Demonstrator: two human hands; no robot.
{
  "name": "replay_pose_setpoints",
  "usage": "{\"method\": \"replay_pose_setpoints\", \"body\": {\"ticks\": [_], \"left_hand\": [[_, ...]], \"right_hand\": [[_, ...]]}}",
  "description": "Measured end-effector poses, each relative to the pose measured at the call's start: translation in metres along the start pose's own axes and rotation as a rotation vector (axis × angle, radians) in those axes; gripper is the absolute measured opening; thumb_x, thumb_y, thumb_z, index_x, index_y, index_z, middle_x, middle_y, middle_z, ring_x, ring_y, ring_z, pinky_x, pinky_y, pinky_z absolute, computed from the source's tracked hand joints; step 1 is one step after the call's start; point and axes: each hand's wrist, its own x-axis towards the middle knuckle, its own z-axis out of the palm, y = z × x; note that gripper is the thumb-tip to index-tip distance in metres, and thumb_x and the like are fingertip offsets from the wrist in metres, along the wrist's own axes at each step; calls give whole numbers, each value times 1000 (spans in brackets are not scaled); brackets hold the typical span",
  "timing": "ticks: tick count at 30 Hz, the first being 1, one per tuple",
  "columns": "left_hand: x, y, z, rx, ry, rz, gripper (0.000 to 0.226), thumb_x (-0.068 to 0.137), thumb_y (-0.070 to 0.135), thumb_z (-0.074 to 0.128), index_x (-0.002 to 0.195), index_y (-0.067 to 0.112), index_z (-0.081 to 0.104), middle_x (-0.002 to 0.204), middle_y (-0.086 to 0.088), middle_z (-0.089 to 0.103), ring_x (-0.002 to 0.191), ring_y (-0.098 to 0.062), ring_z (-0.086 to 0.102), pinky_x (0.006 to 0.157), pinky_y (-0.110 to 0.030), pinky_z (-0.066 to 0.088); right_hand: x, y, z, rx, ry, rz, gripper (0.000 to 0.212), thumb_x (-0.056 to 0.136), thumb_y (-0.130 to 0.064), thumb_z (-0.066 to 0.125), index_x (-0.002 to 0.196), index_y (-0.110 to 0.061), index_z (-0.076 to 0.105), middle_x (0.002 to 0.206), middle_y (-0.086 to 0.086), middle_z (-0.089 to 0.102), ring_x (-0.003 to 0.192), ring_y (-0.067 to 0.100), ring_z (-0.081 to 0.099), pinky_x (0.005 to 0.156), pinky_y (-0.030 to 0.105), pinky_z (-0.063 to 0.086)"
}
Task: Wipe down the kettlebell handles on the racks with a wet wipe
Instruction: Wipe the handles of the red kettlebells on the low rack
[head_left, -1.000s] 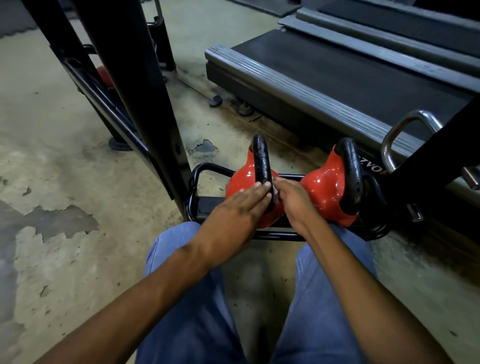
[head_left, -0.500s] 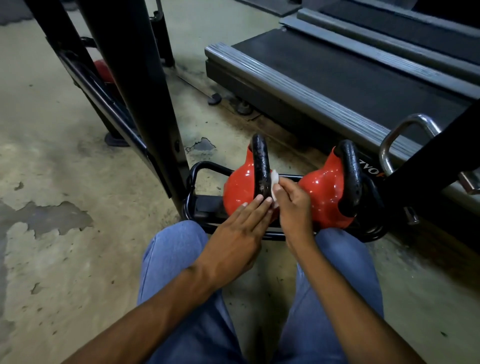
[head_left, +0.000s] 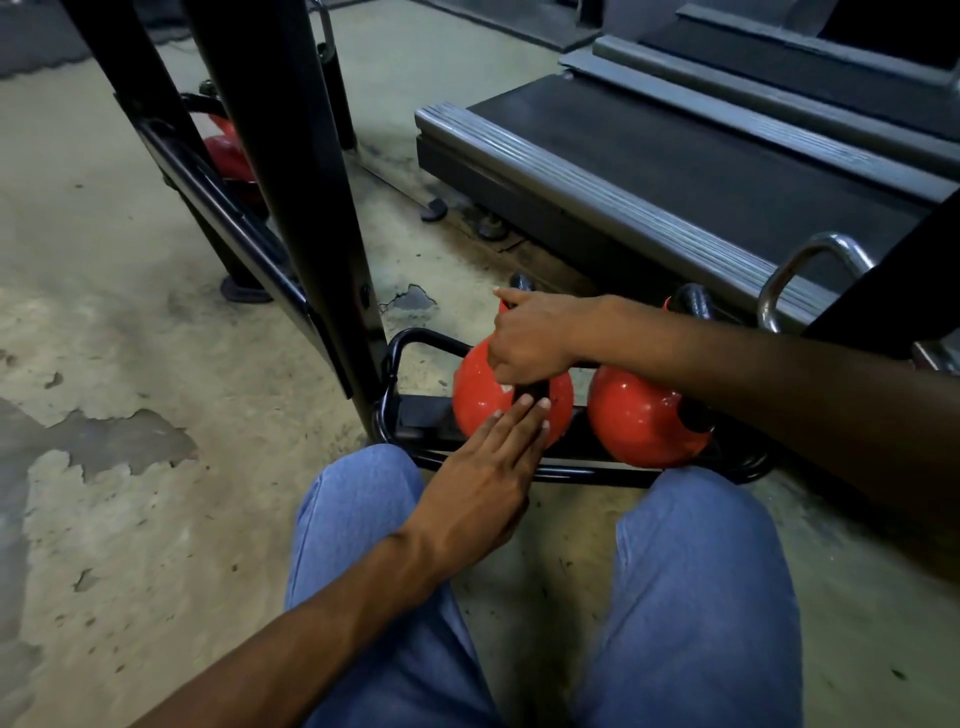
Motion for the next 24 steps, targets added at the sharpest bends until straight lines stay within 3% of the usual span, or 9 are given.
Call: {"method": "replay_pose_setpoints", "body": {"ticks": [4, 7, 11, 14, 16, 17, 19, 22, 24], "left_hand": [[0, -3, -3, -17, 19, -9, 76, 86, 21, 65, 153, 1, 35, 161, -20, 27, 150, -34, 24, 123, -46, 22], [1, -7, -5, 10, 6, 2, 80, 88, 23, 64, 155, 1, 28, 166, -18, 12, 154, -34, 9, 123, -47, 20], [11, -15, -11, -14, 14, -14, 81, 91, 27, 62, 158, 4, 21, 167, -14, 7, 155, -31, 3, 123, -47, 21], [18, -22, -14, -84, 27, -10, 82, 91, 23, 60, 159, 7, 18, 167, -12, 9, 155, -27, 5, 123, -47, 21], [21, -26, -13, -128, 48, -5, 77, 92, 21, 58, 158, 7, 22, 167, -10, 13, 155, -25, 8, 123, -46, 21], [22, -28, -13, -146, 61, -3, 74, 93, 20, 57, 158, 8, 24, 167, -10, 15, 155, -24, 10, 123, -45, 21], [24, -32, -13, -183, 78, 7, 70, 94, 19, 54, 157, 9, 27, 166, -9, 18, 154, -22, 13, 124, -43, 21], [29, -41, -13, -234, 96, 21, 64, 96, 18, 52, 156, 10, 31, 165, -9, 22, 153, -21, 17, 124, -41, 21], [36, -48, -16, -236, 99, 38, 62, 98, 20, 52, 156, 11, 32, 165, -9, 24, 153, -22, 18, 124, -39, 19]], "right_hand": [[-11, -8, 18, -21, 111, -64, 50, 97, -44, 25, 104, -26, 71, 103, 5, 72, 112, 23, 62, 126, 54, 11], [-7, 20, 16, -28, 113, -72, 65, 93, -50, 12, 112, -26, 69, 112, 3, 70, 126, 25, 52, 124, 57, 13], [14, 52, 13, 185, 175, 177, 44, 100, -40, 32, 111, -28, 72, 120, 5, 68, 130, 24, 51, 124, 54, 16], [-1, 22, 39, 391, 352, 344, 35, 102, -26, 43, 124, -19, 70, 136, 7, 64, 136, 22, 51, 120, 45, 32], [-16, -14, 66, 803, 683, 559, 31, 101, -18, 48, 121, -18, 72, 127, 6, 70, 119, 20, 64, 100, 40, 50], [-20, -34, 78, 1056, 853, 671, 26, 102, -19, 48, 103, -22, 74, 104, 2, 75, 95, 17, 69, 83, 37, 52], [-17, -64, 84, 1607, 988, 826, 37, 103, -28, 48, 68, -20, 60, 63, -7, 61, 61, 10, 54, 62, 36, 42], [3, -47, 78, 2364, 843, 940, 31, 100, -16, 47, 74, -11, 64, 68, 7, 66, 65, 21, 62, 59, 29, 50], [13, -17, 64, 2770, 641, 788, 31, 102, -14, 39, 99, 2, 65, 78, 20, 72, 66, 29, 72, 55, 28, 59]]}}
